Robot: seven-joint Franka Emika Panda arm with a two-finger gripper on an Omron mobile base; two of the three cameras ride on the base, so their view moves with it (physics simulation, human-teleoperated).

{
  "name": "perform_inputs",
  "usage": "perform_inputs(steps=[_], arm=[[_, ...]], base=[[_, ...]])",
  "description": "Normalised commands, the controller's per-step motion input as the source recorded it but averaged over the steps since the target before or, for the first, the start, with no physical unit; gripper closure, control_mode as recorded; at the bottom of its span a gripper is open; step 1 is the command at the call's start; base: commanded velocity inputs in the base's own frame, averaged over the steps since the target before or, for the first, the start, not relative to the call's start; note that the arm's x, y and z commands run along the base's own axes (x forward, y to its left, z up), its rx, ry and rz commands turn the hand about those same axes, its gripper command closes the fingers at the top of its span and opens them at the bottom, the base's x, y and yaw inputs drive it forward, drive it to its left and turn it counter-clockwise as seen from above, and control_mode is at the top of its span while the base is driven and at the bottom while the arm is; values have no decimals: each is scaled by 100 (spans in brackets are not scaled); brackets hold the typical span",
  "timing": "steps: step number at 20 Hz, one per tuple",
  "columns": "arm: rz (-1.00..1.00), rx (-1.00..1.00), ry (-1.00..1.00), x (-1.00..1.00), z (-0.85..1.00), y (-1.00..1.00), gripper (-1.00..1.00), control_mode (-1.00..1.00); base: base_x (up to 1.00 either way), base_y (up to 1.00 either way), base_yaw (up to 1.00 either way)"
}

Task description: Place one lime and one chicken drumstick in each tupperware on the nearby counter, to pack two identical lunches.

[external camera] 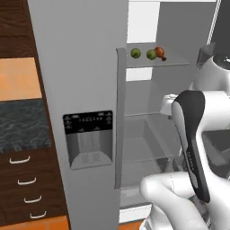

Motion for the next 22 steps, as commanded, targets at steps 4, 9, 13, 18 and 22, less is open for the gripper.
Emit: perform_inputs(steps=[4,9,13,18,22], arm=[[0,0,0,0,0,0,-100,100],[1,0,-4,8,5,10,-100,-100],[6,0,-40,1,66,30,-100,-100],[3,-1,-42,38,99,12,-100,-100],[0,0,-17,99,85,9,-100,-100]], base=[[54,-60,16],[26,0,1],[0,0,0],[0,0,0],[0,0,0]])
